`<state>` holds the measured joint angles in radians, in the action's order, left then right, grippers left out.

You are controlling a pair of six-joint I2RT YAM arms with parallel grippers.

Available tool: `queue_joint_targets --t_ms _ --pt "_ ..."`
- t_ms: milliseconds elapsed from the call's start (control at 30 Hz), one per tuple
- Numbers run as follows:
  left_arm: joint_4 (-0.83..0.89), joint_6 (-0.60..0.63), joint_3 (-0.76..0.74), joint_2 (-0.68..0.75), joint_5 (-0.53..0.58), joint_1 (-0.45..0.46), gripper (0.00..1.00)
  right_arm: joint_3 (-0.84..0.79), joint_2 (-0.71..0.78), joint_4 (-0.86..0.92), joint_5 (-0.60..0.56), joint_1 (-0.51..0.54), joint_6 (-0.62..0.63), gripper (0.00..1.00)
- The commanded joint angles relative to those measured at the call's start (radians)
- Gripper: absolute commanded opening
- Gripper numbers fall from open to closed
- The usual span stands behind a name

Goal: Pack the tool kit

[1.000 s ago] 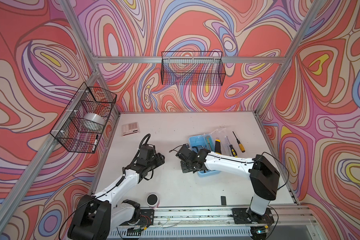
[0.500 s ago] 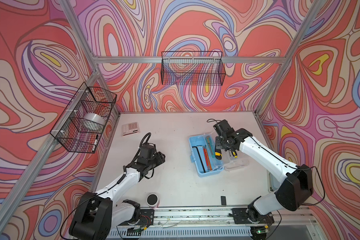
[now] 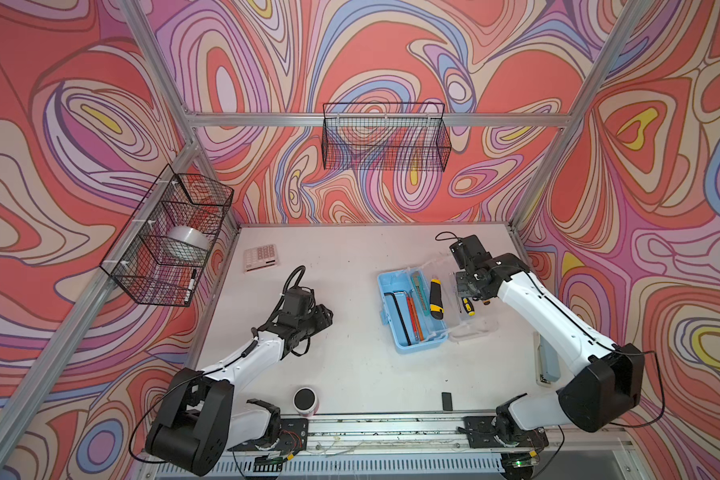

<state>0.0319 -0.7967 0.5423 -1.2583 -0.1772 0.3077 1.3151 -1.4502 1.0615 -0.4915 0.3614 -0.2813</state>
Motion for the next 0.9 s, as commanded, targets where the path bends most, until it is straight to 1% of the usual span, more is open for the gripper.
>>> queue_joint_targets --t_ms 0,200,600,667,733,867 --pt "-0.022 0.004 0.03 -0.012 -0.003 -0.004 0.59 -0.026 -0.03 -0.018 -0.046 -0.014 0.035 0.0" --pt "-0.025 0.003 0.033 -0.024 -0.002 -0.005 0.6 -0.043 -0.057 -0.034 -0.031 -0.021 0.05 0.0" --pt "-0.043 -0.005 0.03 -0.052 -0.011 -0.005 0.6 -0.08 -0.105 -0.027 -0.072 -0.023 0.047 0.0" --pt "-0.038 0.011 0.04 -0.052 -0.016 0.001 0.6 -0.085 -0.102 -0.028 -0.064 -0.023 0.043 0.0" --pt "0.013 0.047 0.08 -0.05 0.009 0.023 0.61 -0.088 -0.096 -0.034 -0.056 -0.026 0.037 0.0" --pt "0.056 0.08 0.126 -0.041 0.041 0.059 0.62 -0.085 -0.083 -0.04 -0.02 -0.03 0.036 0.16"
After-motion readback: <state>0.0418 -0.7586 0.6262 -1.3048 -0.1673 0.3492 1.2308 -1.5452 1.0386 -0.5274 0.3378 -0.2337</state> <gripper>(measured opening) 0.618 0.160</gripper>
